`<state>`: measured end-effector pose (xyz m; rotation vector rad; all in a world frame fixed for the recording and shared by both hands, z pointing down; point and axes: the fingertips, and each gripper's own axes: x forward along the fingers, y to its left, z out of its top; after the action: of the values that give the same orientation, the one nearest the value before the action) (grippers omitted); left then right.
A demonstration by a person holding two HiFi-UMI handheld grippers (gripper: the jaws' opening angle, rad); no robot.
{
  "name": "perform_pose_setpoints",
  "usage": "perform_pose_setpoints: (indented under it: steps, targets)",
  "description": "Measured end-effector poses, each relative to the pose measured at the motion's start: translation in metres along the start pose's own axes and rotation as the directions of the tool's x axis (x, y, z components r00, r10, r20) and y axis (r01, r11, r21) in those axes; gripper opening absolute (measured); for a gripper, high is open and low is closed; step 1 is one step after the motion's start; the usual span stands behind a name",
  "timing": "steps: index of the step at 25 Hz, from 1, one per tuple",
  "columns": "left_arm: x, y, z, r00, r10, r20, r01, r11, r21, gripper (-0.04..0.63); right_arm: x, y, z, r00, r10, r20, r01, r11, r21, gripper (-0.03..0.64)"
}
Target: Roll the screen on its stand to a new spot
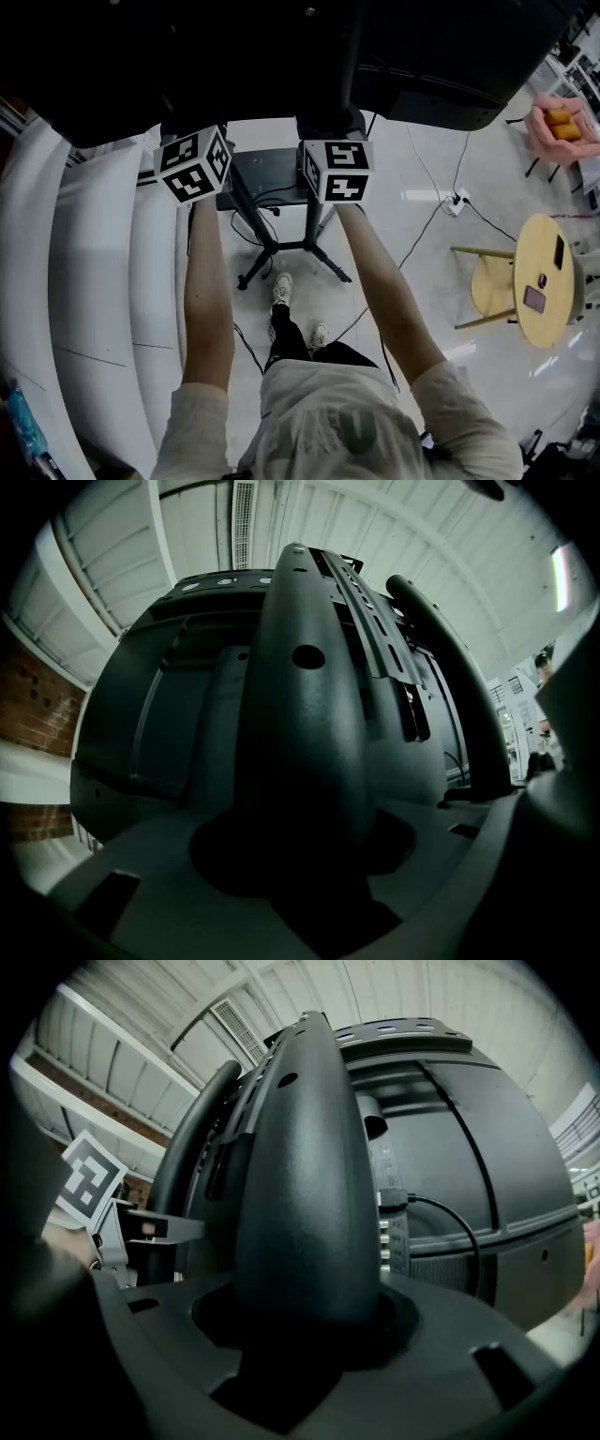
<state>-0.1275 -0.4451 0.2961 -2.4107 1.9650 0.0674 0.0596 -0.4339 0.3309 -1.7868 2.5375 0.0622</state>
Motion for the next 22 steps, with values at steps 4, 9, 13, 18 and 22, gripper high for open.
perform_pose_setpoints:
  steps: [4,9,13,18,22]
  targets:
    - [-0.041,-0.01,0.004,1.0,0.012,0.002,-0.012,1.0,0.0,0.215,-0.038,0.012,0.004,1.0,0.012,0.0,-0.012,1.0,-0.003,0.202]
    - [-0.085,-0.017,0.004,1.0,0.01,-0.005,-0.01,1.0,-0.001,0.214,-0.079,0.029,0.004,1.0,0.011,-0.005,-0.011,1.0,-0.002,0.202]
    - [-0.114,-0.021,0.002,1.0,-0.002,-0.009,0.002,1.0,-0.006,0.215,-0.108,0.041,0.004,1.0,-0.001,-0.009,0.001,1.0,-0.004,0.202]
    - [-0.145,-0.018,0.009,1.0,-0.01,-0.001,0.01,1.0,0.005,0.215,-0.135,0.061,0.008,1.0,-0.018,-0.004,0.018,1.0,-0.003,0.202]
    - [-0.168,-0.023,0.007,1.0,-0.012,-0.004,0.012,1.0,0.002,0.215,-0.159,0.069,0.007,1.0,-0.02,-0.001,0.02,1.0,-0.002,0.202]
